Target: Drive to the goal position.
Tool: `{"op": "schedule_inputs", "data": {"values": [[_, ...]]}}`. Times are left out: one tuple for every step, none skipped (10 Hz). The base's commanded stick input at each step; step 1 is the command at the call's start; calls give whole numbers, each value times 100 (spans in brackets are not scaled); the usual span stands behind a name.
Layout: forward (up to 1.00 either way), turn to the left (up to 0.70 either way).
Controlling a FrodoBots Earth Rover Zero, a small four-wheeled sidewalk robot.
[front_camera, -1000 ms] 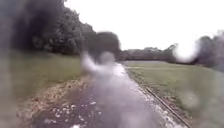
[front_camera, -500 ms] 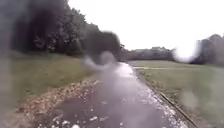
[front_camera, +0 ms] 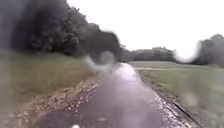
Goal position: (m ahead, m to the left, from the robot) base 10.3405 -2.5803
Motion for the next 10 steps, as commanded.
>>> {"op": "schedule_inputs", "data": {"values": [[85, 0], [85, 0], [85, 0], [85, 0], [85, 0], [85, 0], [85, 0], [85, 0], [85, 0], [85, 0]]}}
